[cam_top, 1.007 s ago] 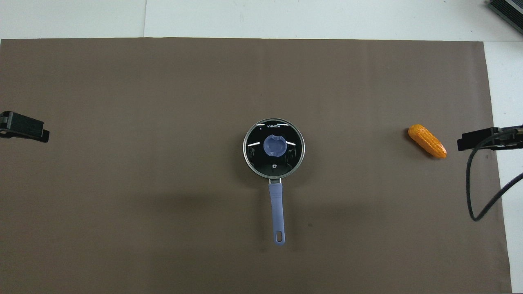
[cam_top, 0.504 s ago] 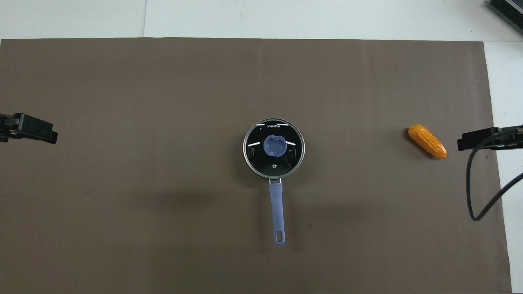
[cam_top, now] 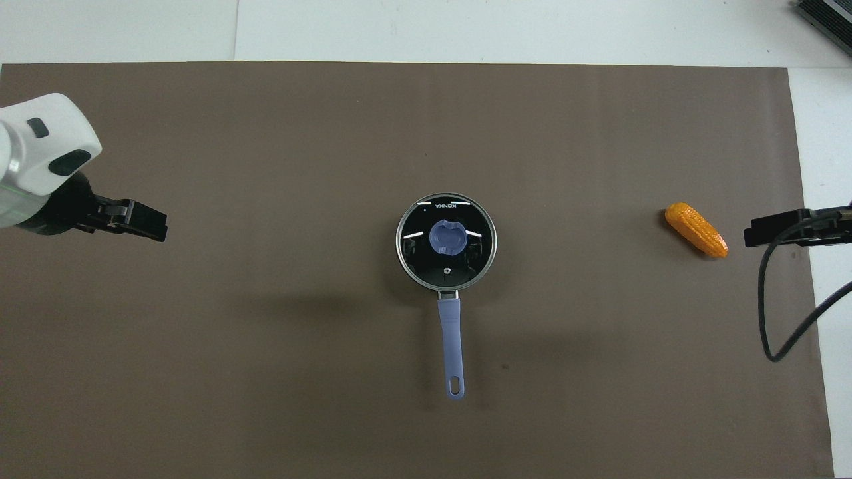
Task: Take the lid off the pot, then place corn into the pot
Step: 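Reach the left gripper to the lid while the right gripper grasps the corn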
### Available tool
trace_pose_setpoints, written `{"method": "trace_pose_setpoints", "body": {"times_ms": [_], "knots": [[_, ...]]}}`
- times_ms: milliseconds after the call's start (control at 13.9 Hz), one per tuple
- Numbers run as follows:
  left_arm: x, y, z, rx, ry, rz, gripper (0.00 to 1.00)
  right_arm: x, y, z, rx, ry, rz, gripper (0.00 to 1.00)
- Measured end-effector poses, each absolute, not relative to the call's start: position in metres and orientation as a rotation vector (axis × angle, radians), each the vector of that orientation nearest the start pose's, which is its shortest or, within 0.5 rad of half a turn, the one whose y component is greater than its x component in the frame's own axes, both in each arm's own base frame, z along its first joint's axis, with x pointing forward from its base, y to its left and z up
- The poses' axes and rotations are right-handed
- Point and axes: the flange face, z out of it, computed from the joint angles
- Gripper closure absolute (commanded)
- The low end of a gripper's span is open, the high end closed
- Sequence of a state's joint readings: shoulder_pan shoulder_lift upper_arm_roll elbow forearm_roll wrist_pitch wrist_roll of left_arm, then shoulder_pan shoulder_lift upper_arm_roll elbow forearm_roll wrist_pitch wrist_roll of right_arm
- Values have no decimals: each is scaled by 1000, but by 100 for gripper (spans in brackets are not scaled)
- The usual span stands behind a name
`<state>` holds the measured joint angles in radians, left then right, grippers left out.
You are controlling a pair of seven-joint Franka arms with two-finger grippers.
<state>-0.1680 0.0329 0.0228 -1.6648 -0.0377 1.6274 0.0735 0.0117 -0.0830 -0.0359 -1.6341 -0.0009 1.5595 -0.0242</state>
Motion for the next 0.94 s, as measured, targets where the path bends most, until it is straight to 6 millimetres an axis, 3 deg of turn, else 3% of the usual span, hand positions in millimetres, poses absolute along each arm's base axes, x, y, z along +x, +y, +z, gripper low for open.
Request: {"method": "trace_pose_setpoints", "body": {"times_ms": [288,432,791,935], "knots": [[554,-148,527,-3137,490,39,0,534,-15,631,-3140,-3,-62,0],[553,-179,515,-3138,499,4,0,548,-17,606,-3141,-65,-106,0],[539,-276,478,-3163,379,-41,0,610,-51,486,-3137,-395,-100,0],[531,-314,463,-3178,286,-48,0,626,-58,439,-3109,-613,-86,0]]}}
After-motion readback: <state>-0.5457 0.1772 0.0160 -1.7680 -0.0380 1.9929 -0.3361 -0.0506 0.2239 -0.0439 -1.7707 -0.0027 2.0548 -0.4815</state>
